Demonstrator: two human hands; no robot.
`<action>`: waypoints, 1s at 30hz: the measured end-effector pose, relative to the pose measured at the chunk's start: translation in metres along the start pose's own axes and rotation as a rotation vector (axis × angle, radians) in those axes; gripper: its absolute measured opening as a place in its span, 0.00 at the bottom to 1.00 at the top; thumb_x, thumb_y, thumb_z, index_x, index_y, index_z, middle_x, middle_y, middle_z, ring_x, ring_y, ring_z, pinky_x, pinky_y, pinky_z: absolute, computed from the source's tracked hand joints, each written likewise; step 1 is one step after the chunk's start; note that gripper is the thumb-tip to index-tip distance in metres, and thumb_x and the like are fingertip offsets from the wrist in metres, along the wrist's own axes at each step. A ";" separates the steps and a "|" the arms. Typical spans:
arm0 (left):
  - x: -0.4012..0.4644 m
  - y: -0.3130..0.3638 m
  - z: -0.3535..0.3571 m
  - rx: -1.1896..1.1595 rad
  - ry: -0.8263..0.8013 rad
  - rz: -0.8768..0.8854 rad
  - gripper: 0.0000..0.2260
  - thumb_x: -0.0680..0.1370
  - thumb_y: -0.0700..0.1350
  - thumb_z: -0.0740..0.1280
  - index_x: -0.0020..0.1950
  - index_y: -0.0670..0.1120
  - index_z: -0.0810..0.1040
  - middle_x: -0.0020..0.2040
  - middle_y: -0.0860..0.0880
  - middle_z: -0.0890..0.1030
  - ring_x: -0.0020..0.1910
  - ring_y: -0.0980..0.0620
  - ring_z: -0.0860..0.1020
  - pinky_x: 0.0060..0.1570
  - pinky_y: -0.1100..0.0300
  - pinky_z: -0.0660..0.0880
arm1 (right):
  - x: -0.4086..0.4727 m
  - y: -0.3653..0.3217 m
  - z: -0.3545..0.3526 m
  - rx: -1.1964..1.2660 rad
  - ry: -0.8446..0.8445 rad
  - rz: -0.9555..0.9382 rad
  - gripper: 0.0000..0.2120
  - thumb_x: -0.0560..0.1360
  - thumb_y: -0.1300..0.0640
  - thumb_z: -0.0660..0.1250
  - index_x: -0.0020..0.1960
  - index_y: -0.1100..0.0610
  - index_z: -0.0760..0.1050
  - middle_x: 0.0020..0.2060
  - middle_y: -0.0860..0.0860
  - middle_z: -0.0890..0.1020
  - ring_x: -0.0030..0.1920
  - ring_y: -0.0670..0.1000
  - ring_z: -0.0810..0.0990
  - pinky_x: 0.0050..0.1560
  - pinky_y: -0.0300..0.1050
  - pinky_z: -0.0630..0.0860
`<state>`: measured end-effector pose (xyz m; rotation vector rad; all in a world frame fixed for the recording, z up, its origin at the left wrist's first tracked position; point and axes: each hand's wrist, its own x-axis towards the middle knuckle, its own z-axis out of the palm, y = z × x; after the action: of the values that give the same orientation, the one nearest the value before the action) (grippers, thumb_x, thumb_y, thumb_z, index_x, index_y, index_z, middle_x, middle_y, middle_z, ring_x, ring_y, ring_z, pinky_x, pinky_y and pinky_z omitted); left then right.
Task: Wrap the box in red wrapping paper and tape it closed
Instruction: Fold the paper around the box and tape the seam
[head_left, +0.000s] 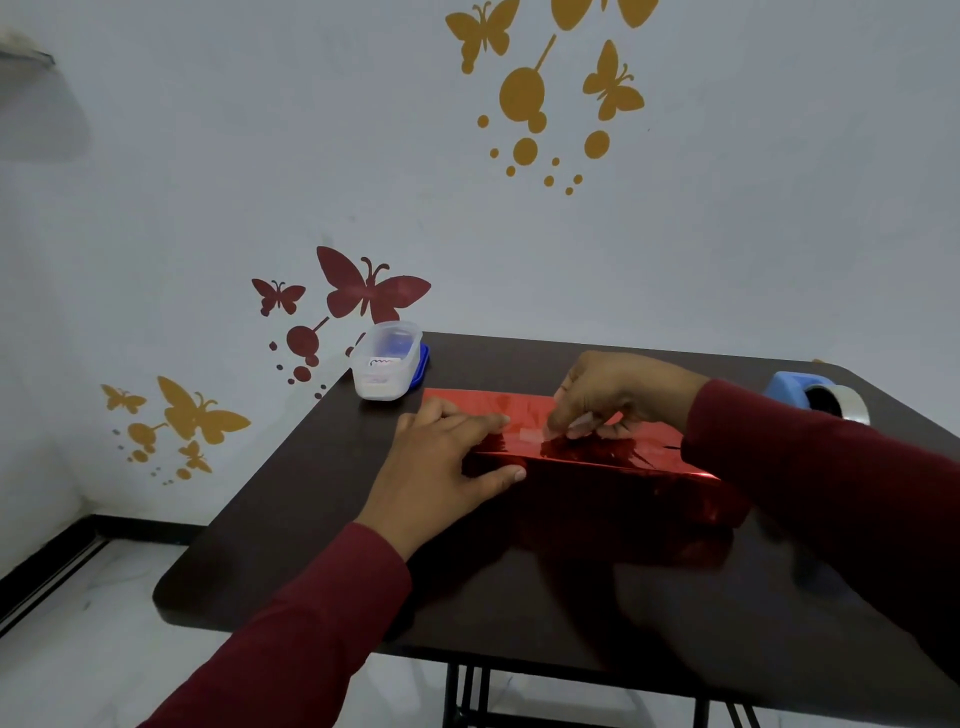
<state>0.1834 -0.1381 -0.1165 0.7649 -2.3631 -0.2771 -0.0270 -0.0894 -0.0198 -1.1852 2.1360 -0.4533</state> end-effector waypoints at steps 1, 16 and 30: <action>0.000 0.000 0.000 0.003 0.005 0.002 0.27 0.75 0.65 0.72 0.72 0.60 0.76 0.47 0.72 0.63 0.51 0.65 0.58 0.62 0.55 0.64 | 0.001 -0.002 0.000 -0.019 0.008 -0.002 0.11 0.68 0.60 0.82 0.46 0.55 0.82 0.35 0.50 0.85 0.35 0.44 0.84 0.39 0.41 0.71; 0.009 0.002 0.004 0.335 -0.031 0.090 0.32 0.70 0.80 0.55 0.69 0.68 0.76 0.59 0.62 0.69 0.63 0.51 0.64 0.59 0.49 0.59 | 0.002 -0.017 -0.001 -0.249 0.035 0.057 0.12 0.68 0.57 0.84 0.38 0.56 0.80 0.35 0.50 0.87 0.33 0.45 0.81 0.40 0.42 0.74; 0.009 0.002 0.002 0.336 -0.069 0.067 0.34 0.69 0.80 0.56 0.72 0.69 0.73 0.60 0.62 0.67 0.64 0.52 0.62 0.60 0.50 0.56 | -0.015 0.022 -0.024 -0.541 0.343 0.097 0.24 0.64 0.47 0.85 0.49 0.57 0.77 0.51 0.53 0.82 0.45 0.54 0.81 0.48 0.47 0.82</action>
<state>0.1757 -0.1423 -0.1125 0.8372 -2.5285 0.1286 -0.0511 -0.0654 -0.0092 -1.3525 2.7081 -0.0253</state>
